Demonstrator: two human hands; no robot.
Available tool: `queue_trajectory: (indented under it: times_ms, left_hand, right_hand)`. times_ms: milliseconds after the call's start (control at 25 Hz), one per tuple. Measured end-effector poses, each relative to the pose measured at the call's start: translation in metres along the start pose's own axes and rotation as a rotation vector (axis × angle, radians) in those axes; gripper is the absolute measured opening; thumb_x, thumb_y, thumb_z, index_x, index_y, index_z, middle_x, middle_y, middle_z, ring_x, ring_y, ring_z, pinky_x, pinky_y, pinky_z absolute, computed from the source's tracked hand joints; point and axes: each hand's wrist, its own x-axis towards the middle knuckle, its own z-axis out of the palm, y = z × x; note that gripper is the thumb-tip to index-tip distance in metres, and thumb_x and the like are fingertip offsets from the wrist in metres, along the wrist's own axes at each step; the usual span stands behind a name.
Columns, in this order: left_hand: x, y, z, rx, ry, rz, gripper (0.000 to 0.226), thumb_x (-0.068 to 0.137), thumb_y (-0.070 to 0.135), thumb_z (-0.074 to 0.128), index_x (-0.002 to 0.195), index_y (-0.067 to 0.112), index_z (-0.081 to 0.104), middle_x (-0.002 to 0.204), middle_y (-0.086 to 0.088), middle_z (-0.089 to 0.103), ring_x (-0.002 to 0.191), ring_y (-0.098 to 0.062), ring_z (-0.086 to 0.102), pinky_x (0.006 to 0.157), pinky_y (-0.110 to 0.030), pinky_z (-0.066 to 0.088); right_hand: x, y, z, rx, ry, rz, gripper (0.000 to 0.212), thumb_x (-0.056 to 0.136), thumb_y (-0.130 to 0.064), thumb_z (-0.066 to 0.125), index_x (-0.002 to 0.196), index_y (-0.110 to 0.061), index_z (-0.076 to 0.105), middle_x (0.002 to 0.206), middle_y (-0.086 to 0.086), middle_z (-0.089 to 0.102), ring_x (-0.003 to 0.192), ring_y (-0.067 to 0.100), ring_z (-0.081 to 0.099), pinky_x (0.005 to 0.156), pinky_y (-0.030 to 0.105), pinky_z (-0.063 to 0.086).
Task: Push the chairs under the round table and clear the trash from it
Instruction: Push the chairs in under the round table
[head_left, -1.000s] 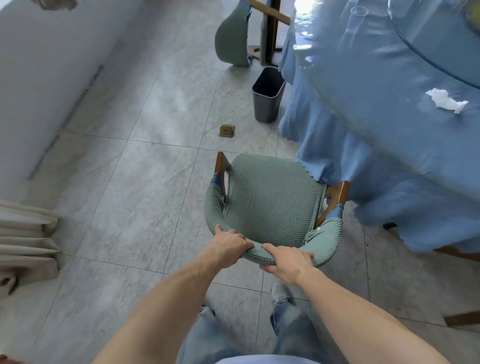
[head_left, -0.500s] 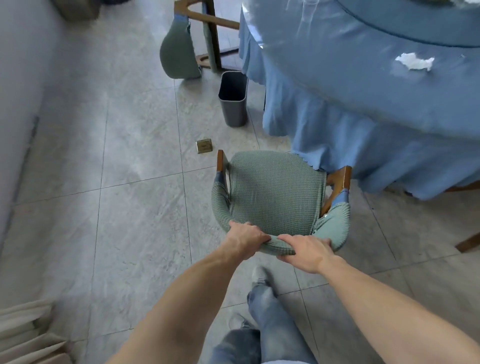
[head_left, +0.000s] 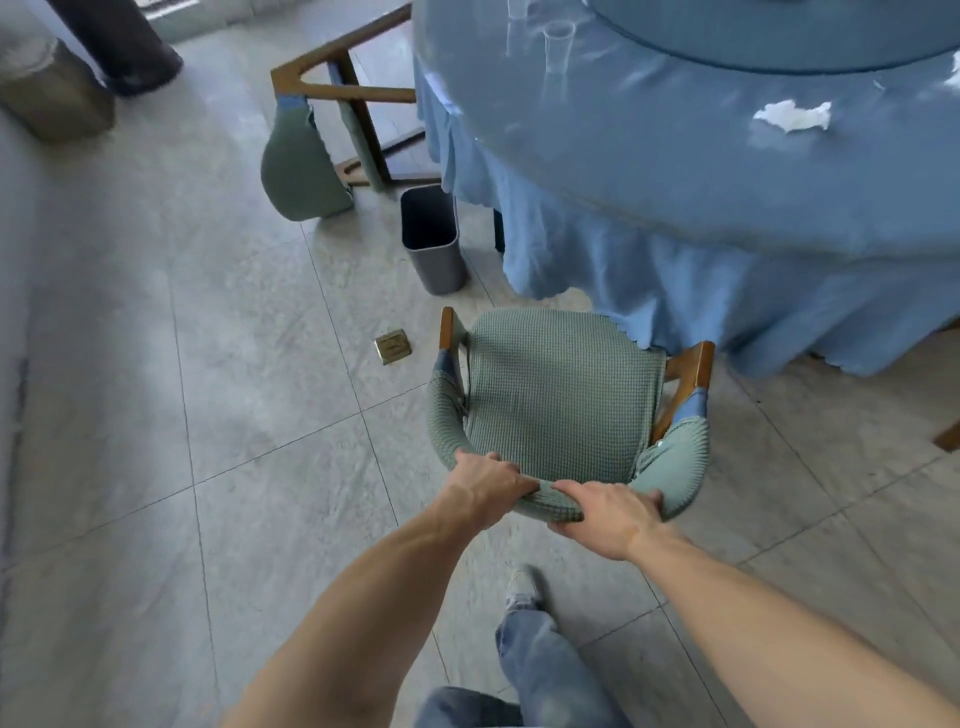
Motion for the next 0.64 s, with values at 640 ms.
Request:
queue_trajectory:
  times_ms: [640]
  left_hand:
    - [0.073, -0.089, -0.041, 0.157, 0.018, 0.283, 0.037, 0.098, 0.031, 0.056, 0.133, 0.04, 0.048, 0.099, 0.004, 0.063, 0.088, -0.022, 0.062, 0.063, -0.038, 0.046]
  right_hand:
    - [0.046, -0.033, -0.034, 0.21, 0.062, 0.281, 0.065, 0.084, -0.079, 0.038, 0.144, -0.057, 0.026, 0.147, -0.013, 0.046, 0.134, 0.024, 0.043, 0.107, 0.067, 0.018]
